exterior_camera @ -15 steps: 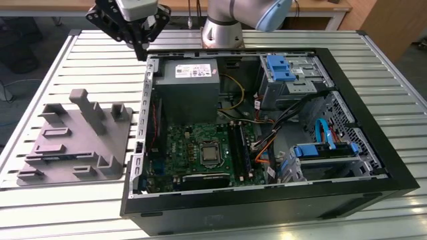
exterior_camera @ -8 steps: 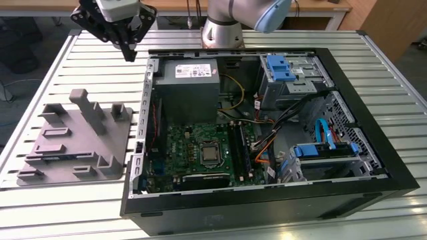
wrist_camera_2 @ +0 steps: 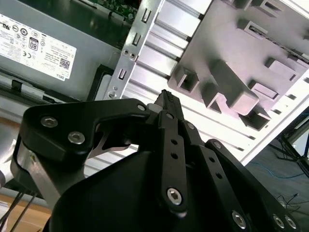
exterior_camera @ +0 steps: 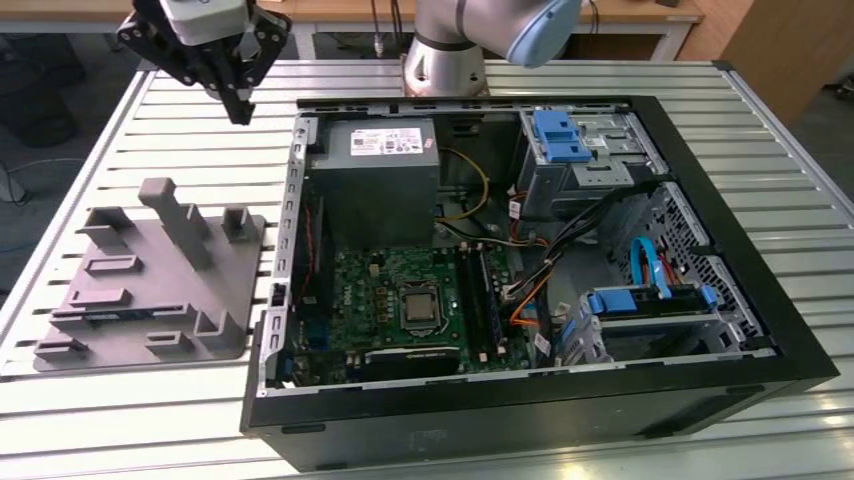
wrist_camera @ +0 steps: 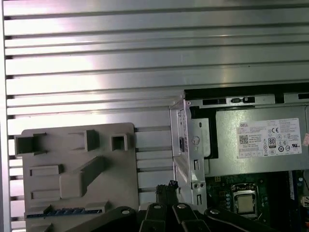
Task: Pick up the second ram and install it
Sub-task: 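Reach for the second ram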
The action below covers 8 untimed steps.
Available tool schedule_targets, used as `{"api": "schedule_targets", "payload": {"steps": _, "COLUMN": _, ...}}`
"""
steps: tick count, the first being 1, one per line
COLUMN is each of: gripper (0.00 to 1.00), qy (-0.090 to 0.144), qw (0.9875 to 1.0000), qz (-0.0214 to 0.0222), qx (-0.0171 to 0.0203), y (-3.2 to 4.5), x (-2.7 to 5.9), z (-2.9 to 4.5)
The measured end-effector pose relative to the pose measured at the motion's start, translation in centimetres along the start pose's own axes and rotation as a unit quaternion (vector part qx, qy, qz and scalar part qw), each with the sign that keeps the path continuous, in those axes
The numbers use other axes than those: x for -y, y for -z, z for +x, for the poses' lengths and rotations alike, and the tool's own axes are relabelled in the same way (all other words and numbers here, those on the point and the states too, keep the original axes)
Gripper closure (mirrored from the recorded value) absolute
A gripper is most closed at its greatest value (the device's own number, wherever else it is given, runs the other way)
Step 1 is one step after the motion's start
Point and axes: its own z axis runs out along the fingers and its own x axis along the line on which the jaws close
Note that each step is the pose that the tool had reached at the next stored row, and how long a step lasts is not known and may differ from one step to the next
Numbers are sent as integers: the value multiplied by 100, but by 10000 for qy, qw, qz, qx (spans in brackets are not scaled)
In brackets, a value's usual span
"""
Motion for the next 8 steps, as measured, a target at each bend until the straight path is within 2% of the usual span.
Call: {"api": "schedule_targets", "payload": {"steps": 8, "gripper": 90, "qy": 0, "qw": 10000, "qz": 1, "qx": 0, "y": -5, "x": 15, "z": 201}}
